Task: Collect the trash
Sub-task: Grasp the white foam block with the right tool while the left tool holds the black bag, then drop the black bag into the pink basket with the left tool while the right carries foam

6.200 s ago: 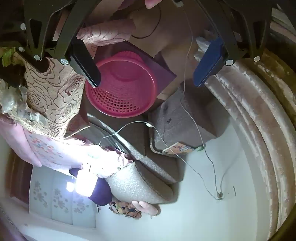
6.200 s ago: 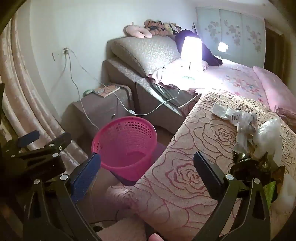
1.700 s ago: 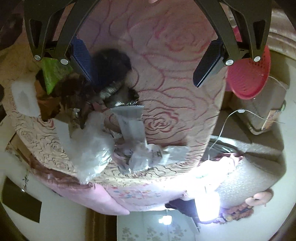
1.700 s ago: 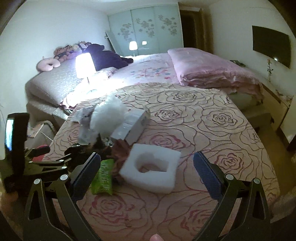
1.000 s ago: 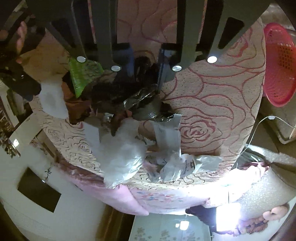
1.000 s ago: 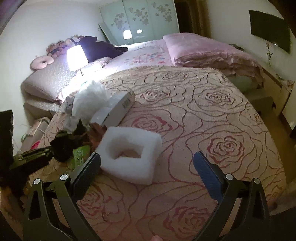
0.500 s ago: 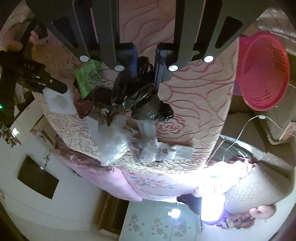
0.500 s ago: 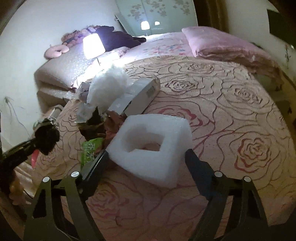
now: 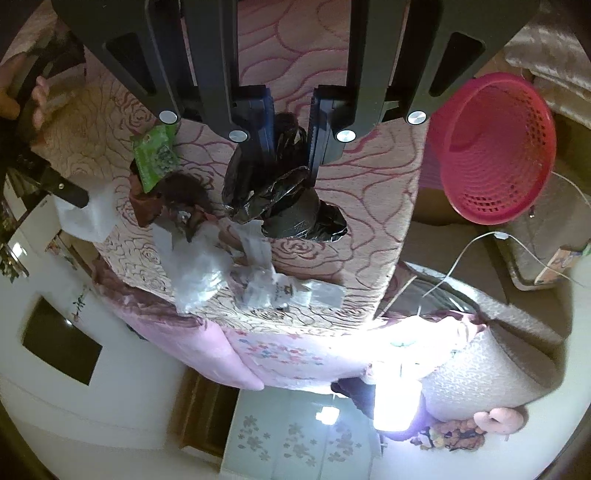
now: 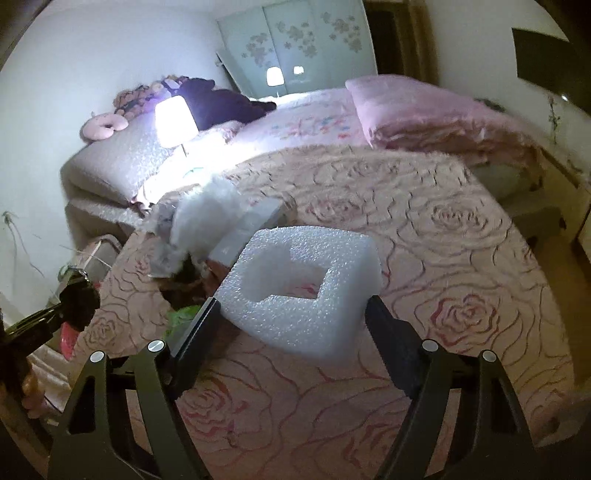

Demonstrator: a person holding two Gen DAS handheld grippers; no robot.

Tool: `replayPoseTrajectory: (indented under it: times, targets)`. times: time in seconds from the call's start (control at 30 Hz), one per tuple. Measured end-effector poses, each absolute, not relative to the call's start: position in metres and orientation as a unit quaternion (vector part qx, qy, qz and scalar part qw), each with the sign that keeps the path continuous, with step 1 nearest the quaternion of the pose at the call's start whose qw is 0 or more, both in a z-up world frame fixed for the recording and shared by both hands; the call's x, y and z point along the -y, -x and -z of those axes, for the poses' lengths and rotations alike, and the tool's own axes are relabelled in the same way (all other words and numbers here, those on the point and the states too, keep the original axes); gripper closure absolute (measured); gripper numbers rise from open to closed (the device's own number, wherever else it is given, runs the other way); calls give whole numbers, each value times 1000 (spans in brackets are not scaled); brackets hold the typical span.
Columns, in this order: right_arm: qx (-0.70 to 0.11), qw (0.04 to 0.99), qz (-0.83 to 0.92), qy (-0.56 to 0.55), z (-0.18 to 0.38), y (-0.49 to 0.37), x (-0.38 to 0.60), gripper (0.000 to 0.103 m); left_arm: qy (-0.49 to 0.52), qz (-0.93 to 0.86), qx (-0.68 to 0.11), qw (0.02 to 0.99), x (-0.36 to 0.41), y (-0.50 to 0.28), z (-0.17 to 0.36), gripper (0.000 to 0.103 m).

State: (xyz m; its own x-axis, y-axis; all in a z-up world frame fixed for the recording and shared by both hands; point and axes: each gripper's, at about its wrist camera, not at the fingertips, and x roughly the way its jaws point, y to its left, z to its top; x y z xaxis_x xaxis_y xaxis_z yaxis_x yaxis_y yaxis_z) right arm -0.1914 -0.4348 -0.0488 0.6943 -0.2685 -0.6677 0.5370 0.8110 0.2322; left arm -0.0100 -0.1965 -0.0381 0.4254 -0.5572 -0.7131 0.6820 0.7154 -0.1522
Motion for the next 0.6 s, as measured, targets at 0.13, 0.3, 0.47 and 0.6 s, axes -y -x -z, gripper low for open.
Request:
replayPoseTrajectory:
  times: [0.13, 0.3, 0.47, 0.6]
  targets:
    - [-312, 910, 195, -189, 34, 178, 415, 26, -82, 345, -382, 853, 180, 5, 30, 90]
    - [-332, 917, 109, -191, 29, 137, 381, 26, -84, 299, -381, 871, 143, -8, 24, 90]
    - [-349, 920, 27, -176, 24, 91, 335, 26, -68, 226, -394, 888, 87, -36, 27, 90]
    - [-371, 917, -18, -146, 29, 47, 294, 26, -57, 171, -398, 899, 50, -54, 35, 90]
